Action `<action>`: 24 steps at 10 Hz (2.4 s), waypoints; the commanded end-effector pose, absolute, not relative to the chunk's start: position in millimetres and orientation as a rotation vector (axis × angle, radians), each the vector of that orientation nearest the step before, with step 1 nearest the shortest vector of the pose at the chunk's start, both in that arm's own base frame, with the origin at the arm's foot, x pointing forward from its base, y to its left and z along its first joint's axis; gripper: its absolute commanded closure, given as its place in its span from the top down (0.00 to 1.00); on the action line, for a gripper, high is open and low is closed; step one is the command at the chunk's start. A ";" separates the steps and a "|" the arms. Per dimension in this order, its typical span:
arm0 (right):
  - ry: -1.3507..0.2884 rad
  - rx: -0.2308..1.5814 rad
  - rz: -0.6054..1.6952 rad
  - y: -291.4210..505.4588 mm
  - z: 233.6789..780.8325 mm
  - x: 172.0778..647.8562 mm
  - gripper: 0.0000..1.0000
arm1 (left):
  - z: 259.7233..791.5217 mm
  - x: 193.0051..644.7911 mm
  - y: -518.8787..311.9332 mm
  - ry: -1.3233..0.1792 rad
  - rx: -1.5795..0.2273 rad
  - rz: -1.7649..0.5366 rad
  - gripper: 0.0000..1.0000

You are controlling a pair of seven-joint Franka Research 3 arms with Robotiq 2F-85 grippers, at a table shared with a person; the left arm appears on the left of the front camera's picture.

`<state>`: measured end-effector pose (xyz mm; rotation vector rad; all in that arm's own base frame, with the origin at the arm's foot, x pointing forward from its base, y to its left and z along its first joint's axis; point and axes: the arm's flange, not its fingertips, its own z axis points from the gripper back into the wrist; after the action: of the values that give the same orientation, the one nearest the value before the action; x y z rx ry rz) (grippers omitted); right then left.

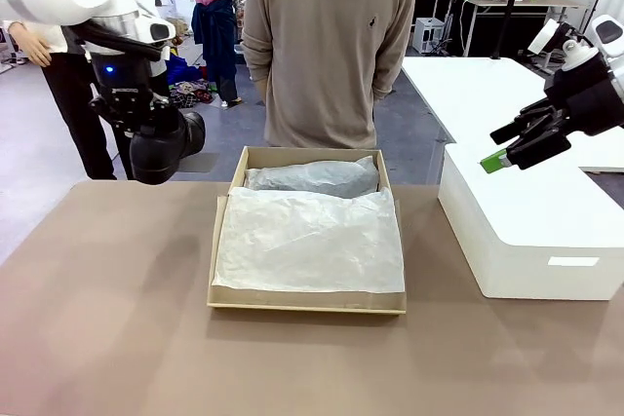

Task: Pack the shoes into the box.
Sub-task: Place the other shoe of the Shoes into the Shoes Box.

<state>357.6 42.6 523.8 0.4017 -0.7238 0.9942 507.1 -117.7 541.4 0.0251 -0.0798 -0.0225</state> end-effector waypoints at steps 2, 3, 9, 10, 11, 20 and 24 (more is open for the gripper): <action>-0.753 0.425 1.014 41.2 522.5 360.9 1.00 | 551.1 517.1 -143.0 -0.069 -0.022 0.059 0.00; -0.753 0.425 1.014 41.2 522.5 360.9 1.00 | 548.1 516.6 -148.8 -0.054 -0.025 0.027 0.00; -0.753 0.425 1.014 41.2 522.5 360.9 1.00 | 543.7 510.9 -137.2 -0.066 0.011 0.028 0.00; -0.753 0.425 1.014 41.2 522.5 360.9 1.00 | 543.7 510.9 -137.2 -0.066 0.011 0.028 0.00; -0.753 0.425 1.014 41.2 522.5 360.9 1.00 | 540.1 515.7 -142.1 -0.058 0.003 0.029 0.00; -0.753 0.425 1.014 41.2 522.5 360.9 1.00 | 579.8 508.0 -280.5 -0.075 -0.003 0.680 0.00; -0.753 0.425 1.014 41.2 522.5 360.9 1.00 | 568.9 503.8 -292.5 -0.089 -0.023 0.671 0.00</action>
<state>357.6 42.6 523.8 0.4015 -0.7239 0.9943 504.7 -304.8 564.6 -0.0167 -0.0900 0.6577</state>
